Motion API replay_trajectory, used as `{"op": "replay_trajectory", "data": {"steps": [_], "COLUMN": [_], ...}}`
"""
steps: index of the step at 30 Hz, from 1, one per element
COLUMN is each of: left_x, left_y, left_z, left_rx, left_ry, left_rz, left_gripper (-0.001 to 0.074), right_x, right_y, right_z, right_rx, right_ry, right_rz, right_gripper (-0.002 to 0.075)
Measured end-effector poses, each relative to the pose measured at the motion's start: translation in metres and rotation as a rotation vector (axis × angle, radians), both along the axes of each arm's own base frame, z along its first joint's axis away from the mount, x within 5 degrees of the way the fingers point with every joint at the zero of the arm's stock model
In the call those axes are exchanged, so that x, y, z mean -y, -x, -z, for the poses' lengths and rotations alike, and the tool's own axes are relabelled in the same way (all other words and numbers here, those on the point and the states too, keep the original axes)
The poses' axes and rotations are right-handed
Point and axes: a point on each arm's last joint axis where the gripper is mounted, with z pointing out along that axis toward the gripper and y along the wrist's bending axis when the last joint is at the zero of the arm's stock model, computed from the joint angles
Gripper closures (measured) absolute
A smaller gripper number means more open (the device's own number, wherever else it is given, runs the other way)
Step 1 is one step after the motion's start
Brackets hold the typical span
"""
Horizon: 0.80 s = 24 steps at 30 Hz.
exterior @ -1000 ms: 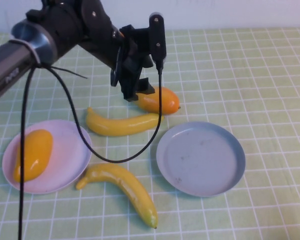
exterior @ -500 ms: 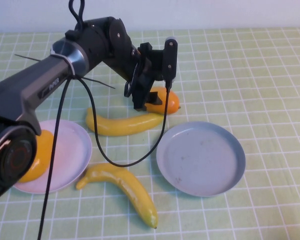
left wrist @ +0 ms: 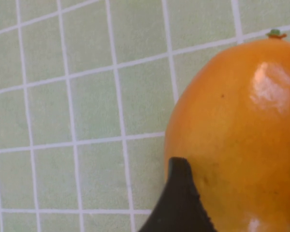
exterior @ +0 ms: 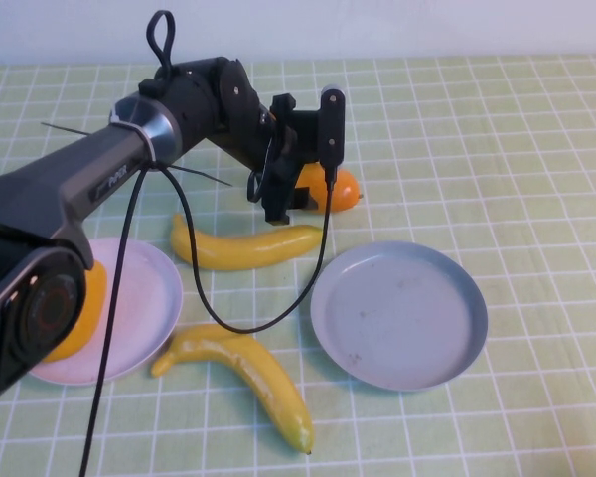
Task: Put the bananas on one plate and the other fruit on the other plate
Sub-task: Put one type of fruit in the left plate
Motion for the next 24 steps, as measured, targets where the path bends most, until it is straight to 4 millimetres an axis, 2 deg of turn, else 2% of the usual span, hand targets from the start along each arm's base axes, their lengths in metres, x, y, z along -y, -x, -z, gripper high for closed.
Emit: {"op": "replay_trajectory", "data": {"steps": [24], "left_x": [0.0007], "left_y": [-0.0087], "left_z": [0.0085], "left_rx": [-0.006], "left_ry": [0.077], "left_rz": [-0.047], "left_gripper": [0.0295], "right_x": [0.0000], "right_y": [0.0000], "right_z": [0.0000], "right_rx": [0.000], "right_ry": [0.000], "right_rz": [0.000], "right_gripper": [0.0741]}}
